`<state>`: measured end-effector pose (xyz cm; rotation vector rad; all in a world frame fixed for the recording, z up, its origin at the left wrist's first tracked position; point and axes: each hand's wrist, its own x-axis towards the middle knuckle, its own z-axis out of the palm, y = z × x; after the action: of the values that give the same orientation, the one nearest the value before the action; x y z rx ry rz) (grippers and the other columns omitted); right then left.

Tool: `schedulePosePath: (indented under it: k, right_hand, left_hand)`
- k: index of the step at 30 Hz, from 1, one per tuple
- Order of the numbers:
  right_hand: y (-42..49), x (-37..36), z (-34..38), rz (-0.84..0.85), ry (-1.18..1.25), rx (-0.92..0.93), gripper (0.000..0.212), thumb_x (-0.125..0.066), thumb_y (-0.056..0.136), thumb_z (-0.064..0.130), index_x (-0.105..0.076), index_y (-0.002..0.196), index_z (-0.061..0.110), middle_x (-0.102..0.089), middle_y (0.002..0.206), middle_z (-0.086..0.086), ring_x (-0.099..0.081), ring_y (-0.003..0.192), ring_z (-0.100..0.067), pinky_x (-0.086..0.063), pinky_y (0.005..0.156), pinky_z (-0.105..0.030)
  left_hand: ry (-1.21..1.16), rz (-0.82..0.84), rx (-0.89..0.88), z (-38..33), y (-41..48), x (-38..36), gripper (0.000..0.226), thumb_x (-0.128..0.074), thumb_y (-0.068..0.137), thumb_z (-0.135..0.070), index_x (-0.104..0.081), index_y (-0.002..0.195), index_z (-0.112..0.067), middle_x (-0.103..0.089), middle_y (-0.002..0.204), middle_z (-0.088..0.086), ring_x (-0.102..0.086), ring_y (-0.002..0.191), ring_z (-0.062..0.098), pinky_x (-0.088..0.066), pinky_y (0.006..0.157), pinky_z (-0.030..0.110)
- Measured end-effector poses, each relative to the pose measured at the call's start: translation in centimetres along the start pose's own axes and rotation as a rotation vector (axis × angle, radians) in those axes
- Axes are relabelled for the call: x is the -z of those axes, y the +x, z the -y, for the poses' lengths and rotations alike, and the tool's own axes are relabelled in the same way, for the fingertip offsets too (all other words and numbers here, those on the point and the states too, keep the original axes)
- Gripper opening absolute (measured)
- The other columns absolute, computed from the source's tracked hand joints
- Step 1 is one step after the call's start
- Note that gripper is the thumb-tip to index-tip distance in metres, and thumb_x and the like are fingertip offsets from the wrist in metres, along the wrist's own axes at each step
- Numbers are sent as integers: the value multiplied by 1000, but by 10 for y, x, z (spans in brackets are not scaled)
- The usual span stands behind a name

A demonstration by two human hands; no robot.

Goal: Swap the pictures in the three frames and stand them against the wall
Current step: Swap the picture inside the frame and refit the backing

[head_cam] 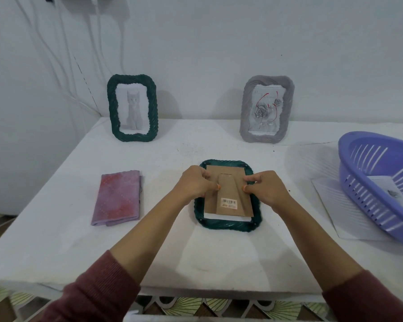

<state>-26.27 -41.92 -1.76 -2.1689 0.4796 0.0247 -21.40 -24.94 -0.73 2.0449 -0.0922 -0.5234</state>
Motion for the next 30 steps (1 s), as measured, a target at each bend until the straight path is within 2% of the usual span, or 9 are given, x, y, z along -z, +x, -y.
schedulePosePath:
  k: [3,5,7,9,11,17,21,28,30]
  right_hand:
    - [1,0,1,-29,-5,3,38,-63,82,6,-60,120,5,-62,123,-14,-59,110,-27,-43,73,-7]
    - [4,2,2,-27,67,-13,37,-64,81,3,-61,118,3,-64,117,-19,-60,105,-29,-38,48,5]
    - [4,1,4,-36,31,-23,34,-64,81,3,-63,115,1,-65,115,-19,-61,102,-27,-41,47,3]
    - [5,-3,5,-72,-157,-22,29,-61,81,7,-67,109,2,-67,114,-17,-63,100,-29,-55,72,-17]
    - [4,-6,7,-83,-295,-27,26,-59,81,11,-69,104,7,-69,109,-11,-65,96,-29,-52,79,-32]
    - [5,-9,12,-87,-418,-33,27,-56,85,19,-63,110,13,-68,105,-7,-63,90,-25,-44,67,-27]
    - [5,-11,12,-99,-455,-24,27,-55,86,20,-61,112,13,-67,108,-7,-63,92,-25,-43,67,-27]
    - [4,-14,11,-141,-510,-14,26,-55,87,24,-62,110,15,-67,107,-6,-62,95,-26,-42,67,-27]
    - [4,-16,11,-155,-523,-14,25,-54,87,25,-62,109,16,-66,107,-6,-62,95,-26,-42,67,-27]
  left_hand:
    - [41,5,-22,0,0,-1,44,-72,77,-12,-57,117,-5,-54,117,10,-55,108,27,-51,89,38]
    - [83,-17,-24,0,1,-3,19,-72,76,-13,-55,78,-20,-50,98,8,-52,89,24,-47,81,34]
    - [147,-39,-39,1,4,-5,43,-72,76,-15,-34,60,-27,-46,84,5,-45,76,19,-41,71,30]
    - [202,-58,-63,2,5,-6,48,-72,76,-16,-29,57,-27,-42,73,-1,-41,67,14,-36,65,24]
    - [239,-60,-79,1,5,-6,48,-73,75,-17,-29,56,-27,-43,74,0,-42,71,16,-35,65,25]
    - [319,-66,-113,2,6,-6,48,-73,75,-19,-30,56,-27,-44,74,2,-44,77,20,-34,63,25]
    - [332,-59,-109,1,6,-7,48,-73,75,-19,-29,57,-28,-34,65,-8,-42,72,16,-29,56,18]
    - [348,-70,-137,2,5,-8,48,-72,76,-20,-29,59,-28,-42,72,-2,-42,70,14,-29,55,17]
    - [350,-70,-137,2,5,-8,47,-73,76,-21,-29,59,-28,-36,66,-8,-38,62,8,-28,55,16]
